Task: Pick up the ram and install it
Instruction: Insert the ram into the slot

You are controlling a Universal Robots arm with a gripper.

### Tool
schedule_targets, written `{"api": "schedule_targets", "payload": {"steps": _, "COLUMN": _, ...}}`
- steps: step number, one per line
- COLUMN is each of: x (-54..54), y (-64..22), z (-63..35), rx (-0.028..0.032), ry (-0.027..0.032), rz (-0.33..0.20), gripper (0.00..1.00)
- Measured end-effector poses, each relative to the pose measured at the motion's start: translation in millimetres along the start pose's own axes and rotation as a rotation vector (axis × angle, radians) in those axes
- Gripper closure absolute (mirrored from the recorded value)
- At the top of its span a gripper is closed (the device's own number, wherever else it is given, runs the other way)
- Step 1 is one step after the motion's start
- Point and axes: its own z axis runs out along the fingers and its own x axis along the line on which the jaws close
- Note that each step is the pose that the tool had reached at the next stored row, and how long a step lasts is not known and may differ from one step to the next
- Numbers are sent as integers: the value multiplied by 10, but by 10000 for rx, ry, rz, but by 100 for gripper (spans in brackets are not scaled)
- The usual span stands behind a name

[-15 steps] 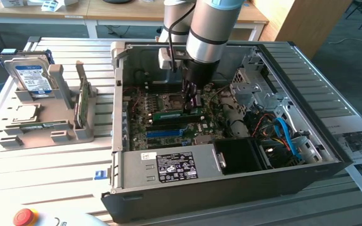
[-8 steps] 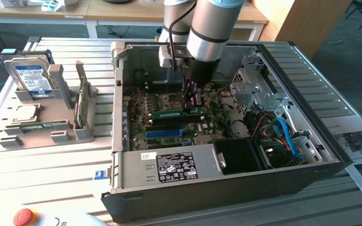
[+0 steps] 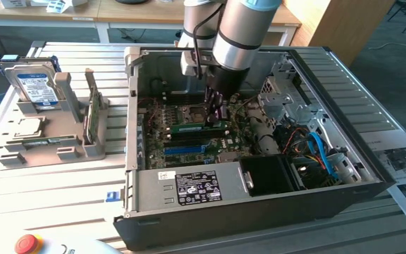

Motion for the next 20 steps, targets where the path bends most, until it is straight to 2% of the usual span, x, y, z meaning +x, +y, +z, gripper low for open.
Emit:
{"api": "schedule_targets", "payload": {"steps": 5, "x": 19, "y": -39, "z": -4, "rx": -198, "ry": -78, "rz": -6, "gripper": 88}}
{"api": "schedule_targets", "payload": {"steps": 11, "x": 19, "y": -40, "z": -5, "rx": -203, "ry": -79, "rz": -6, "gripper": 88}}
{"api": "schedule_targets", "payload": {"steps": 20, "x": 21, "y": -92, "z": -7, "rx": -204, "ry": -78, "rz": -6, "gripper": 88}}
